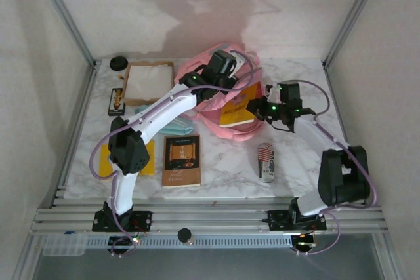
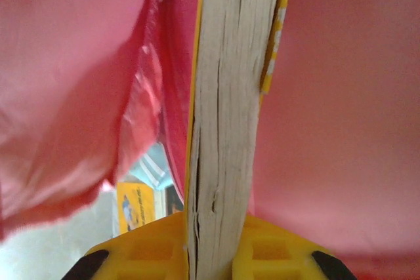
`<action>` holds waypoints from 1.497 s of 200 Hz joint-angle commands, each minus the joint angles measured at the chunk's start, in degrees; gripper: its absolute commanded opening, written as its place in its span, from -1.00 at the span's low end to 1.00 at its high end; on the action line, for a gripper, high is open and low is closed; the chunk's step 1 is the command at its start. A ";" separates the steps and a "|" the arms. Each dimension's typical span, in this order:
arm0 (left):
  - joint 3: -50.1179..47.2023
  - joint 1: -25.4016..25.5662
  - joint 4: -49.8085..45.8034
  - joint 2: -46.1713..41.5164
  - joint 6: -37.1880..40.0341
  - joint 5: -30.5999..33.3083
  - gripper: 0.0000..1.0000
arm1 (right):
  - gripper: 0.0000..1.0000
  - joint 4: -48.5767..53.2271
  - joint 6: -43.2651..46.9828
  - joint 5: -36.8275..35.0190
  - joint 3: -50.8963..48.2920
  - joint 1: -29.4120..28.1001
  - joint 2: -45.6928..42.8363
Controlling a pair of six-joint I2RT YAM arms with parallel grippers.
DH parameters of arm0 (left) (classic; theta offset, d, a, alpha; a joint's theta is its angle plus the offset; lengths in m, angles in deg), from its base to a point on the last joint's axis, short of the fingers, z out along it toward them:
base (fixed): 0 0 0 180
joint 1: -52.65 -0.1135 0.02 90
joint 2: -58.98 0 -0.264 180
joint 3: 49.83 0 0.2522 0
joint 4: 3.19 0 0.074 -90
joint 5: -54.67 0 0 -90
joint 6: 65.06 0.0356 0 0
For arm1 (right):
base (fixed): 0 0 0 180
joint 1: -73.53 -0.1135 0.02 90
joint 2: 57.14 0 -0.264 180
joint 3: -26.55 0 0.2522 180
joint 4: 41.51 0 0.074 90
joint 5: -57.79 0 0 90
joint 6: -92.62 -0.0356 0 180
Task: Pack the student bag
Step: Place the book in the student bag.
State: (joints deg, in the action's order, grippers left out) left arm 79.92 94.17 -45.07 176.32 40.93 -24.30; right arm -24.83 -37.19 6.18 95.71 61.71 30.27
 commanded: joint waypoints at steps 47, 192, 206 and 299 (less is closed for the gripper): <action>0.03 -0.69 7.60 -5.90 -5.99 -8.09 -1.00 | -0.66 -21.76 -0.31 -3.04 12.01 -3.39 20.94; -1.52 -3.46 10.67 -4.31 -11.15 -12.20 -1.00 | 0.55 0.60 -10.60 -20.73 -0.42 -9.45 8.11; -1.99 -3.46 11.07 -4.51 -11.33 -12.47 -1.00 | 0.49 -1.06 -13.80 -20.98 -1.02 -10.56 9.42; -4.05 -2.89 7.63 -5.74 -8.11 -19.81 -1.00 | 0.06 -16.71 -20.07 -27.68 9.39 -8.92 19.51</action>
State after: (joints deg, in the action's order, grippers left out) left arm 75.61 90.94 -42.08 175.36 31.18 -39.58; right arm -33.85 -54.98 -16.42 101.78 50.57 48.24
